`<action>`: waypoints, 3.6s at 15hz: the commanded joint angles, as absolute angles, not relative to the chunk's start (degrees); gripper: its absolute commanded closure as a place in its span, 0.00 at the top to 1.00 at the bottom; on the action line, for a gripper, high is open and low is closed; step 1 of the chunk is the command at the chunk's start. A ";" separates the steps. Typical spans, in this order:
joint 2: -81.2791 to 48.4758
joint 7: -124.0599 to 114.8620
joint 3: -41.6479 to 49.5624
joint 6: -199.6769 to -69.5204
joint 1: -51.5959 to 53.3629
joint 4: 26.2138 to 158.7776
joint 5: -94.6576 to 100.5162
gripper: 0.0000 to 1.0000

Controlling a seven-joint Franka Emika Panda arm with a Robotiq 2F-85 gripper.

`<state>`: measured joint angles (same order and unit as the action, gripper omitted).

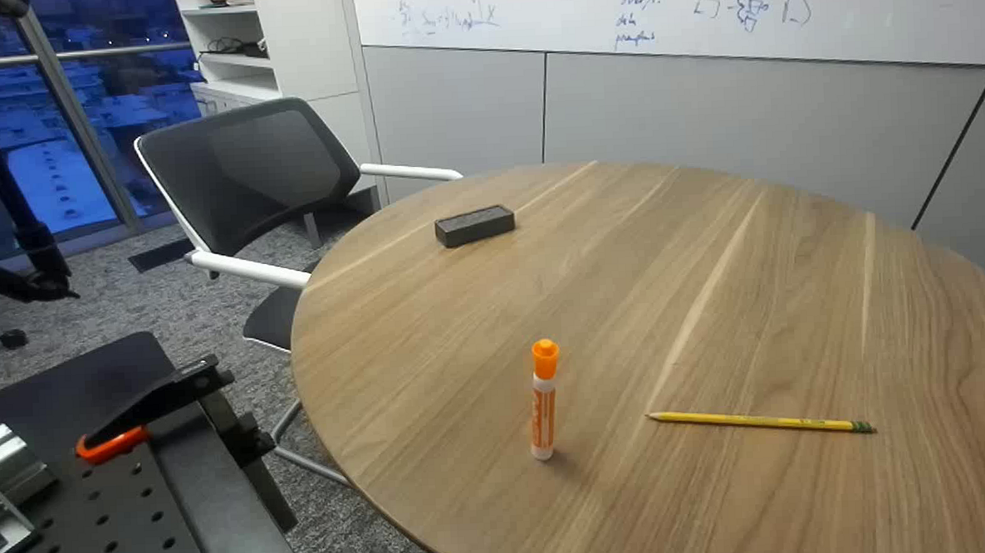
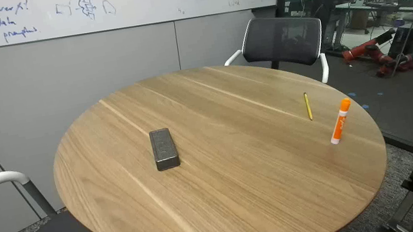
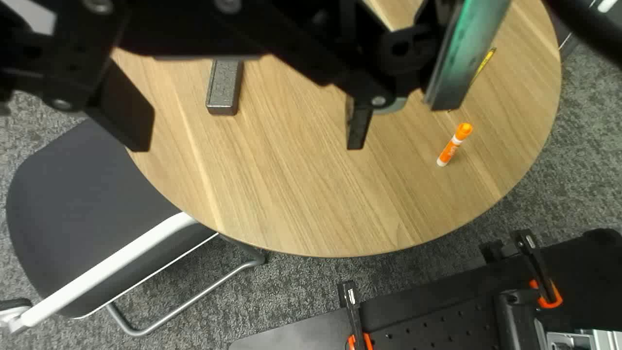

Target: Move the pencil to the left

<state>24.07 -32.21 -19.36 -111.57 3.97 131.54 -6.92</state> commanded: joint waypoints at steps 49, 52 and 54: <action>-62.58 -33.43 13.00 -129.90 -5.57 74.21 -5.27 0.92; -63.98 -34.18 13.01 -128.88 -5.68 71.71 -5.20 0.60; -64.77 -34.66 12.97 -128.31 -5.73 70.28 -5.13 0.44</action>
<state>-62.05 -33.55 12.63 -130.87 -5.31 74.80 -4.72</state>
